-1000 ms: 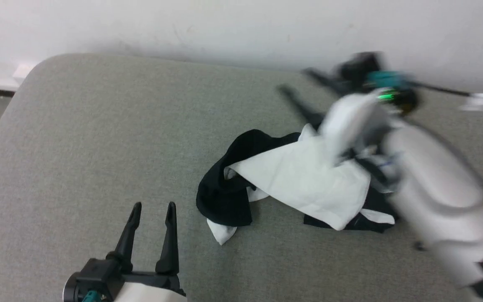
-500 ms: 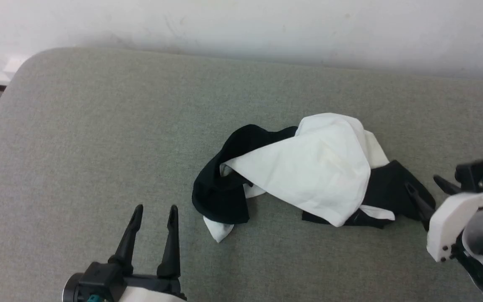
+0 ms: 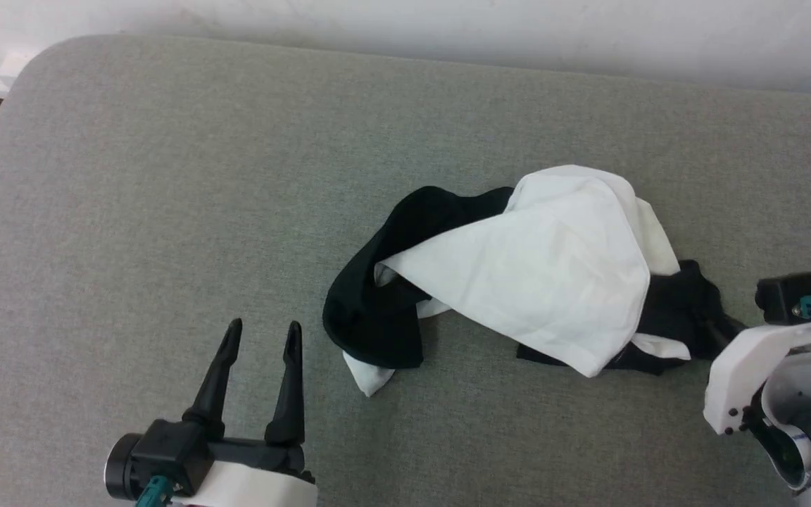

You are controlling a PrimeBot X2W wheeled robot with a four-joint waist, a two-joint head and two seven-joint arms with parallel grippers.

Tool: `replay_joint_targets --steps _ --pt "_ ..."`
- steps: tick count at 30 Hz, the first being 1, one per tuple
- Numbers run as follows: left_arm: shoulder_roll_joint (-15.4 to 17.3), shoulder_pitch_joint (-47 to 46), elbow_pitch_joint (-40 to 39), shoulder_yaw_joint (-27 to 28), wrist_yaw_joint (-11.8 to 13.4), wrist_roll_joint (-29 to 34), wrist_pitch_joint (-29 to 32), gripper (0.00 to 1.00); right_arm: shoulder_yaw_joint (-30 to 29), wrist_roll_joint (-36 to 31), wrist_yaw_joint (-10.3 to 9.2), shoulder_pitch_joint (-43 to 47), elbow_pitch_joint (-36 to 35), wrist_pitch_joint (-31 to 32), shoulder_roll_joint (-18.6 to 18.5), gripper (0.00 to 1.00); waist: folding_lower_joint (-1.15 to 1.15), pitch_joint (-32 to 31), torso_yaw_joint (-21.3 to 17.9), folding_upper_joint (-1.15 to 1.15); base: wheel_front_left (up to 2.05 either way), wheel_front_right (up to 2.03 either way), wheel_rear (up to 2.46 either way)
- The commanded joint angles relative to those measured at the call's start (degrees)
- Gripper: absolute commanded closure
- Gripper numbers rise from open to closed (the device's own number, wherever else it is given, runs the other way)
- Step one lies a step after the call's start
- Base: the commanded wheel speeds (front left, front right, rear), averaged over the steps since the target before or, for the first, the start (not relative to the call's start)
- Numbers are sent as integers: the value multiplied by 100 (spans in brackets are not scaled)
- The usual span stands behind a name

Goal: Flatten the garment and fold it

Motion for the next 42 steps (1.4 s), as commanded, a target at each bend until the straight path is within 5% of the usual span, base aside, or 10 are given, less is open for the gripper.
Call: replay_joint_targets --steps 1,13,21,25,30,33,37,38,39,42 --pt "-10 -104 10 5 -21 7 -27 0 -2 -37 -13 -41 89 -34 14 100 0 -31 -76 0 0 0 0" --pt "-10 86 29 86 87 -73 -27 0 266 156 -13 -1355 -1954 208 -488 100 0 -710 -655 0 0 0 0" --pt "-10 235 31 53 131 -146 -27 0 -840 87 -13 -932 -2581 942 -937 100 0 -828 -581 0 0 0 0" --pt "-10 308 42 89 114 -113 -27 0 -1951 -187 -13 442 -2735 1001 -585 100 0 -747 -442 0 0 0 0" --pt "-10 331 33 189 24 -20 -27 0 -2923 -446 -13 2082 -2813 713 548 100 0 -612 -311 0 0 0 0" --pt "-10 342 31 255 -11 1 -27 0 -3152 -664 -13 2649 -2726 442 1068 100 0 -571 -319 0 0 0 0" --pt "-10 384 85 231 -59 16 -27 0 -3000 -918 -13 2824 -2509 114 1289 100 0 -593 -433 0 0 0 0" --pt "-10 383 107 220 -70 20 -27 0 -2922 -978 -13 2771 -2482 0 1307 63 0 -620 -471 0 0 0 0" --pt "-10 378 124 214 -76 27 -27 0 -2854 -1016 -13 2679 -2470 -132 1324 0 0 -657 -513 0 0 0 0" --pt "-10 372 149 197 -96 49 -27 0 -2598 -1114 -13 2337 -2505 -496 1356 0 0 -793 -635 0 0 0 0"
